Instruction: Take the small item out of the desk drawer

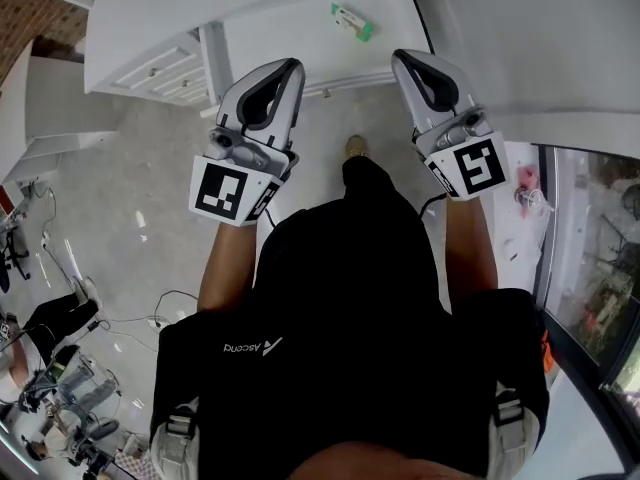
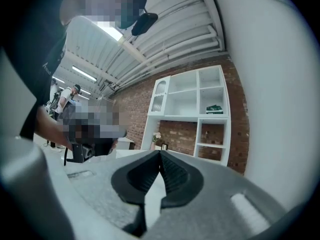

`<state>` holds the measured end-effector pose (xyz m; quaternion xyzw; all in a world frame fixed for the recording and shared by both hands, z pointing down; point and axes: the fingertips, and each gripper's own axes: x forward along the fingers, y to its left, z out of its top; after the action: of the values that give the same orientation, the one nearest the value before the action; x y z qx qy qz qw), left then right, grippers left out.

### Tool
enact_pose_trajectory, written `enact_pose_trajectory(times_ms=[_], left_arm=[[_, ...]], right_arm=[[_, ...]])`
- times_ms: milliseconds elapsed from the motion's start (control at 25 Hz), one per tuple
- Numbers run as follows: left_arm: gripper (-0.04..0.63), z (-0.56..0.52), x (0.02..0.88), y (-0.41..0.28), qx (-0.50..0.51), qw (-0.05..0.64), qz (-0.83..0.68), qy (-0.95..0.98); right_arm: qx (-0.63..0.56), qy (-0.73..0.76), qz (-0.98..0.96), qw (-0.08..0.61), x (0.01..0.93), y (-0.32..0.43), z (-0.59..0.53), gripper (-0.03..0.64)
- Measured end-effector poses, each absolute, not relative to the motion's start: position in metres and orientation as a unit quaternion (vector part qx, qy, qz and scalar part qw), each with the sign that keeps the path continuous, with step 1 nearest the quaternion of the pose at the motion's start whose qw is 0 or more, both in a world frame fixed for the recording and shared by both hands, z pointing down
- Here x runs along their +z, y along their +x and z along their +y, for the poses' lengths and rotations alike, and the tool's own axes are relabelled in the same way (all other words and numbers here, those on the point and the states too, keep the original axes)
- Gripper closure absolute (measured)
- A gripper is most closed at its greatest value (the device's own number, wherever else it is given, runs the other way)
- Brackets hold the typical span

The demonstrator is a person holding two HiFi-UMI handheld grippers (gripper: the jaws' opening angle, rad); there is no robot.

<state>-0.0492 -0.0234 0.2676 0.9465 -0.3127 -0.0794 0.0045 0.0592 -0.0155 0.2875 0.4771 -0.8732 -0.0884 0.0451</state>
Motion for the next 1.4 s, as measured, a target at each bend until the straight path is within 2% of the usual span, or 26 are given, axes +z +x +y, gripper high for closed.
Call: enact_pose_trajectory(times_ms=[480, 1040, 1400], left_arm=[[0.597, -0.124, 0.29, 0.019, -0.045, 0.002, -0.371, 0.927], [0.597, -0.172, 0.318, 0.037, -0.022, 0.033, -0.387, 0.921], [0.597, -0.195, 0.33, 0.029, -0.021, 0.046, -0.377, 0.925]], right_arm=[[-0.061, 0.405, -0.903, 0.133, 0.329, 0.104, -0.124, 0.615], [0.024, 0.356, -0.898, 0.257, 0.448, 0.101, -0.194, 0.613], [0.083, 0.339, -0.874, 0.339, 0.515, 0.096, -0.218, 0.529]])
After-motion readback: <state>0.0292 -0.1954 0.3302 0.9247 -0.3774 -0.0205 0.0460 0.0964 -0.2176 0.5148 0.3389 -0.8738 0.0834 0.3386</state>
